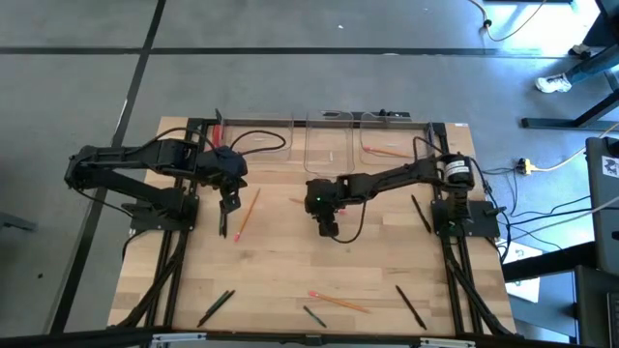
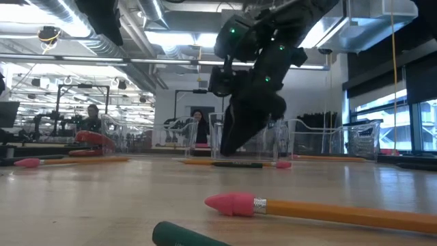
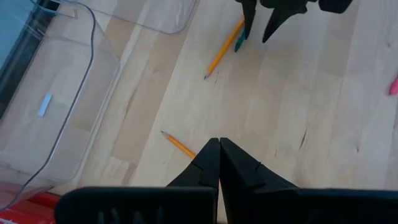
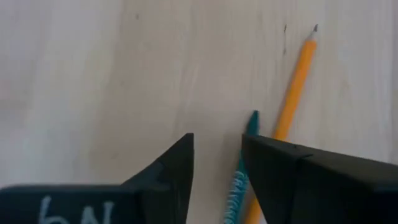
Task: Sort crayons/erasers/pens/pencils in bins
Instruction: Put the green crayon into the middle transparent bin
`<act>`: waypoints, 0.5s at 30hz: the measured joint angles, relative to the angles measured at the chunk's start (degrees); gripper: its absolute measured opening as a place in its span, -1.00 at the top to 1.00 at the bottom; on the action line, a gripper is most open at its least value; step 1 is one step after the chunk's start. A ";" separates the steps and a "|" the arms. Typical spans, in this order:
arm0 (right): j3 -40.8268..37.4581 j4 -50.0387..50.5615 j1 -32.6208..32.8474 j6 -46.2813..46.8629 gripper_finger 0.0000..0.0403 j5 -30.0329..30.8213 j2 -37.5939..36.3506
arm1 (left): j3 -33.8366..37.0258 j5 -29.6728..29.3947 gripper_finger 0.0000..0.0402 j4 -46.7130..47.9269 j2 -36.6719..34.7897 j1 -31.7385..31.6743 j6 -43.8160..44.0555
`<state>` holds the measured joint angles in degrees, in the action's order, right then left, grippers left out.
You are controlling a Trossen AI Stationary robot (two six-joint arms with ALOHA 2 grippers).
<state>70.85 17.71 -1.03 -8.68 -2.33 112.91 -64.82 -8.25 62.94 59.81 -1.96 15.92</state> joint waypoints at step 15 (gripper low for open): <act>0.00 -2.07 0.01 -2.52 0.31 1.20 1.83 | 0.00 -2.03 1.00 -0.02 0.00 -0.02 0.35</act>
<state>70.85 15.63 -1.02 -11.20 -1.13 114.74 -64.82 -10.28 62.92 59.81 -1.97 16.28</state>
